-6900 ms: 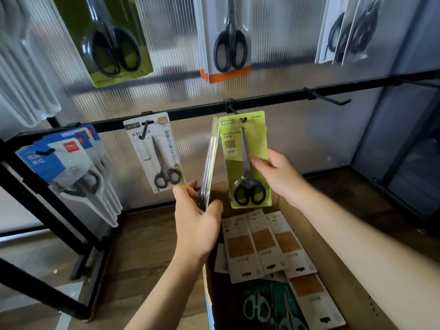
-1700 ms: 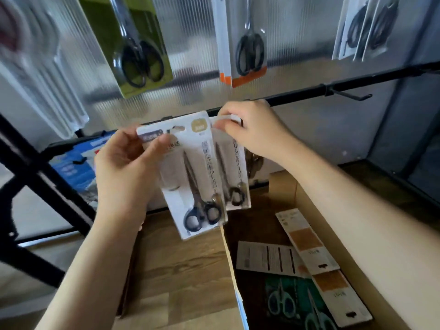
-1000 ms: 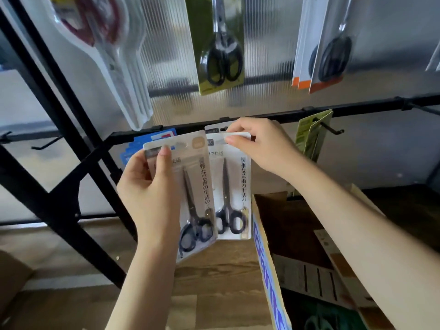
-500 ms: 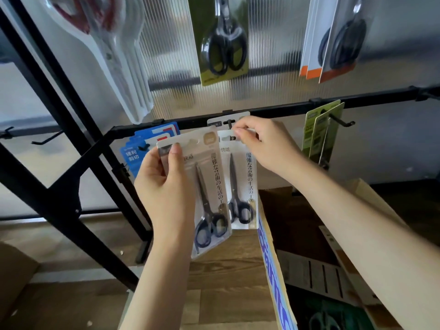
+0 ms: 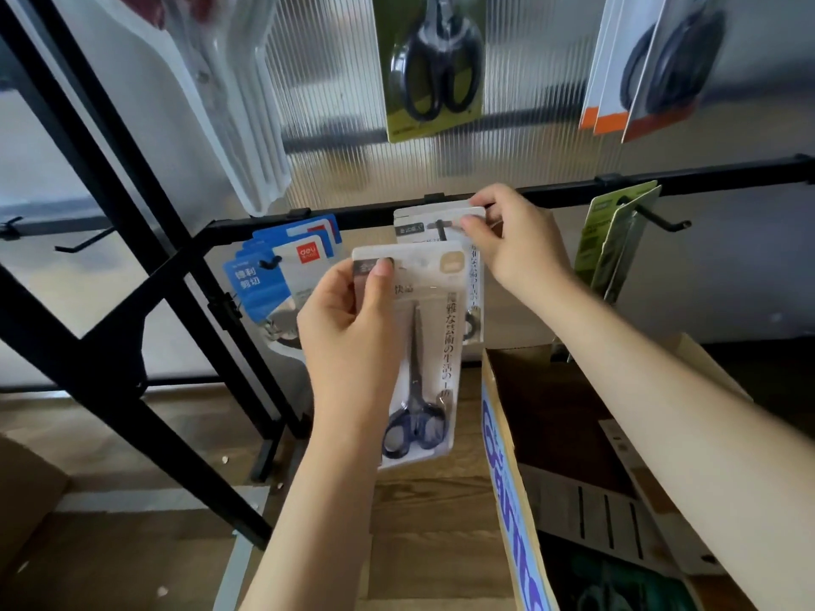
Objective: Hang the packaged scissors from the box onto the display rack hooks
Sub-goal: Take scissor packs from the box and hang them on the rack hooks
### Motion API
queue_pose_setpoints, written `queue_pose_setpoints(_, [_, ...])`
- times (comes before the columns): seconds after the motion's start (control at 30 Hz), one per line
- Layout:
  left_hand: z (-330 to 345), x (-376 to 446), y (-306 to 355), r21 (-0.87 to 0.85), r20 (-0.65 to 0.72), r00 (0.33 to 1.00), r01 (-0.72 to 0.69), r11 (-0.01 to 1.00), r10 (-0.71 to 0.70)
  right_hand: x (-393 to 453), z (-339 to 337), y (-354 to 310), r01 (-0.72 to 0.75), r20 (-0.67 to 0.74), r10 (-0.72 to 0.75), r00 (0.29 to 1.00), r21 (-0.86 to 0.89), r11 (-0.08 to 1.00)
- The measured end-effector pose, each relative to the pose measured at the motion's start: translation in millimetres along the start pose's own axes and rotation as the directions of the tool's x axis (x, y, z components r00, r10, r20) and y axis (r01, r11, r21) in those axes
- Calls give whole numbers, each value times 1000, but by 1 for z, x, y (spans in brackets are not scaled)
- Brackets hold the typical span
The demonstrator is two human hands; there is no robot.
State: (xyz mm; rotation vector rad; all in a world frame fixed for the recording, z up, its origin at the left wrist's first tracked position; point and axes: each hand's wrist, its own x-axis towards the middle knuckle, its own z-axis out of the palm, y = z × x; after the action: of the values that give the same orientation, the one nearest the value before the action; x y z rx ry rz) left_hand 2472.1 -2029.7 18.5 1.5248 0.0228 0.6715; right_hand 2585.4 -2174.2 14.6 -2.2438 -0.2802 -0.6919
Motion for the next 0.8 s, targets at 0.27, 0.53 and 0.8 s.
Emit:
queue_pose_setpoints(0.27, [20,6,-2,-51,93,992,92,994,-87,-38,-5,40,-91,56,98,994,-123,988])
queue_pose_setpoints(0.53, [25,15,0,-33,101,991,97,995,-93,-59,-6,59,-120,153,143,978,-150,981])
queue_pose_setpoints(0.8, [31,25,-7,-71,100,982,166,984,-158,-65,-4,62,-126,187,154,970,-150,981])
